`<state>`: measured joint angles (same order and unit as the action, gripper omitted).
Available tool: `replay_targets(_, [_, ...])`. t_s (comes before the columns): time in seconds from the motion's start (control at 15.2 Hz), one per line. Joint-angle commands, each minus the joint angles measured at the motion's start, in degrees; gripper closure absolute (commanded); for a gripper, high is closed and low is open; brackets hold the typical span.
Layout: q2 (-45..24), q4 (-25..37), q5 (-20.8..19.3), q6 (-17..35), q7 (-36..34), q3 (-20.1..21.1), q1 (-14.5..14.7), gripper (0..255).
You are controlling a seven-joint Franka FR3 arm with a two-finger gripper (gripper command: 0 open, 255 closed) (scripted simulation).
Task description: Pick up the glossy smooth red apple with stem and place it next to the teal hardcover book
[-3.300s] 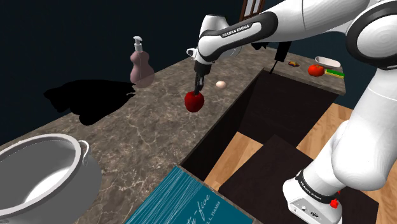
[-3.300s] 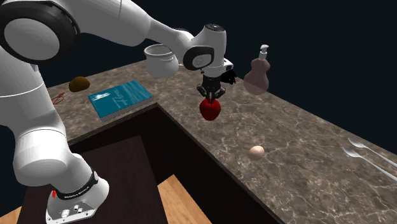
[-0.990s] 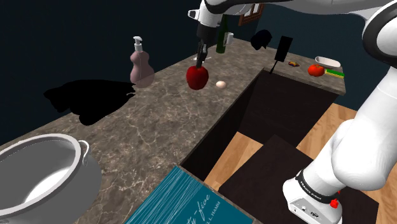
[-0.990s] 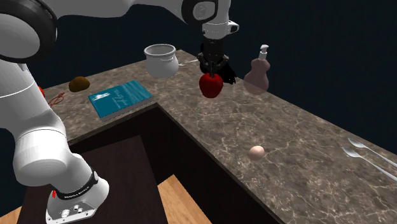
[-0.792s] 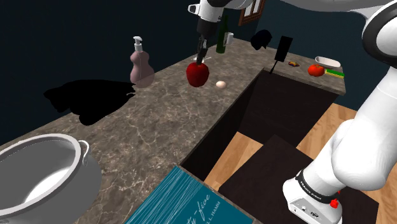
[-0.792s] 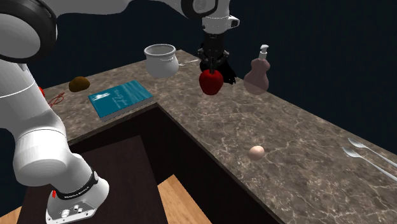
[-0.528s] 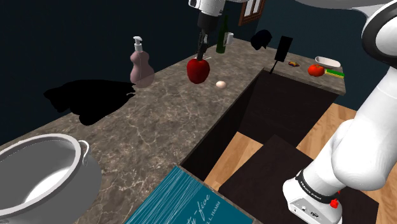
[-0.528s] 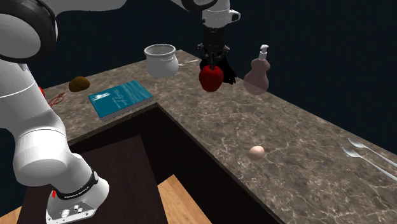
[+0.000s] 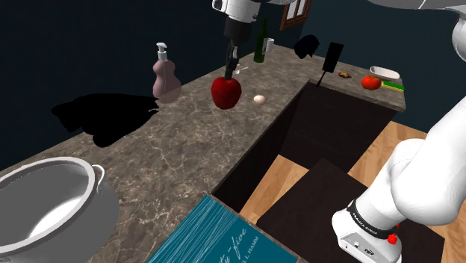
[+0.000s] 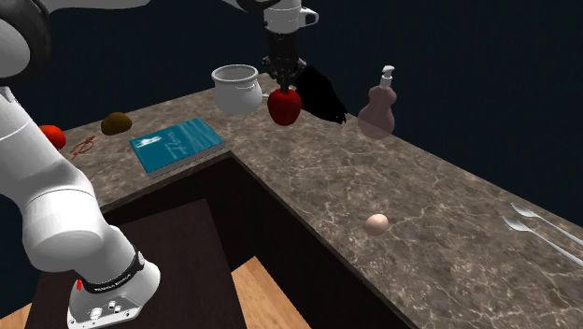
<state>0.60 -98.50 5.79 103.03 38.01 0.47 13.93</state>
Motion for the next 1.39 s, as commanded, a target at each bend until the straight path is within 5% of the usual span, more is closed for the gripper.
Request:
replay_targets(0.0, [2.26,-2.87,-0.17,0.89,-2.7,1.35,1.32,255])
replay_targets(0.66, [7.31,-8.68,-0.35,2.82,-15.83,8.73,7.19,255])
replay_targets(1.32, [6.62,-7.77,-1.16,3.61,-29.96,16.91,12.97,255])
